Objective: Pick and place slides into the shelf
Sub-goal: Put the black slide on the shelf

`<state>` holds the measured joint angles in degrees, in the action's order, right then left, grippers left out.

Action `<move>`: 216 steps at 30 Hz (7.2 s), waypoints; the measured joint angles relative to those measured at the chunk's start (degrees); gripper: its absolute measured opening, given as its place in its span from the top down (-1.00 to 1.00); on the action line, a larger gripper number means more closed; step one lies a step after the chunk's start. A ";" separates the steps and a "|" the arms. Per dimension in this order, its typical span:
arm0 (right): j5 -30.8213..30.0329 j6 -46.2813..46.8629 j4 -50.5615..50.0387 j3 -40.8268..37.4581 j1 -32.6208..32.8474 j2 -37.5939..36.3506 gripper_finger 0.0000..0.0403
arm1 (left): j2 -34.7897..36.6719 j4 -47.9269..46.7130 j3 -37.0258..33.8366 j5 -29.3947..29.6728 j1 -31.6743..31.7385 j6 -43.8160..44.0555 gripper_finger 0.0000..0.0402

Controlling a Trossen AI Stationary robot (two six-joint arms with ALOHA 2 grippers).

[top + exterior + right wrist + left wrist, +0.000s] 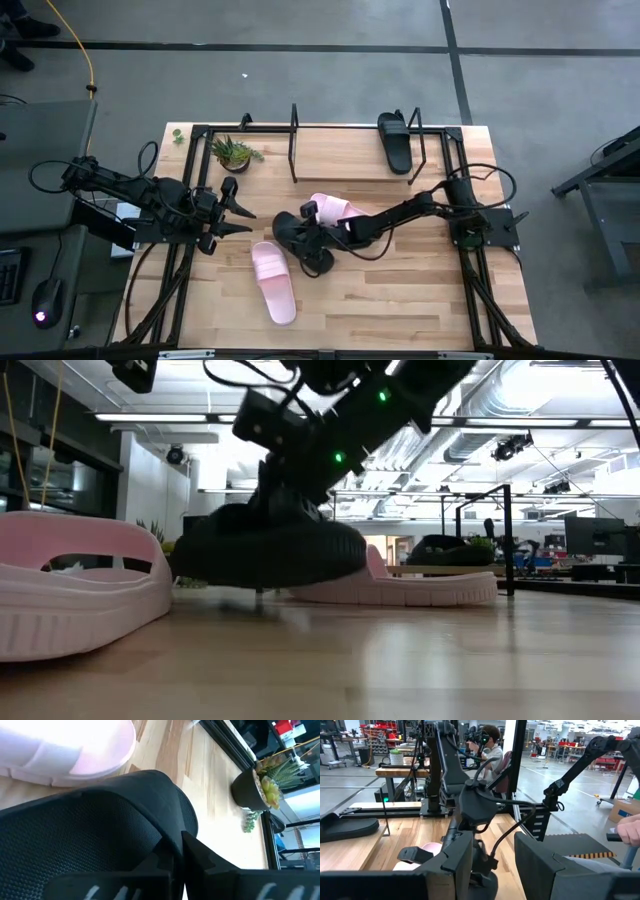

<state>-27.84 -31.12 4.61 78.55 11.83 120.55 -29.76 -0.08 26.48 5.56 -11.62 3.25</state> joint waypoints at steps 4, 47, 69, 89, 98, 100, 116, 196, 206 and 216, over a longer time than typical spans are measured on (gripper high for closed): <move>-2.34 0.25 -5.17 3.17 0.98 0.00 1.00 | 0.00 0.00 0.00 0.00 0.00 0.00 0.36; -14.00 17.59 -36.28 12.42 -0.63 -6.86 1.00 | -0.13 -0.12 0.02 0.00 0.01 0.02 0.36; -20.03 18.21 -25.68 -12.63 -5.96 -30.41 1.00 | -0.13 -0.06 0.02 0.00 -0.02 0.00 0.36; -9.27 11.04 -17.58 -18.74 -21.15 -34.93 1.00 | -0.13 0.02 0.02 0.02 -0.02 0.02 0.36; -2.78 12.92 -16.12 -18.74 -26.38 -34.84 1.00 | -0.13 0.01 0.02 0.03 -0.01 0.00 0.36; -1.78 12.69 -13.62 -20.08 -26.97 -34.86 1.00 | -0.13 0.01 0.02 0.02 -0.02 0.00 0.36; -6.59 5.45 1.62 -31.06 -32.16 -34.80 1.00 | -0.13 -0.02 0.02 0.77 -0.01 -0.06 0.36; 3.27 -7.82 -0.96 -30.98 -49.51 -29.10 1.00 | -0.13 0.02 0.02 2.64 -0.02 0.13 0.36; 0.99 -7.47 -3.59 -31.05 -49.21 -30.74 1.00 | -0.15 -0.03 0.02 3.04 -0.02 0.15 0.36; 1.97 -7.45 -10.03 -31.06 -48.46 -33.68 0.96 | -1.16 0.07 0.02 3.04 -0.01 0.13 0.36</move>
<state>-25.87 -38.57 -5.42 47.48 -36.63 86.87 -30.91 -0.01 26.50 8.60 -11.64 3.38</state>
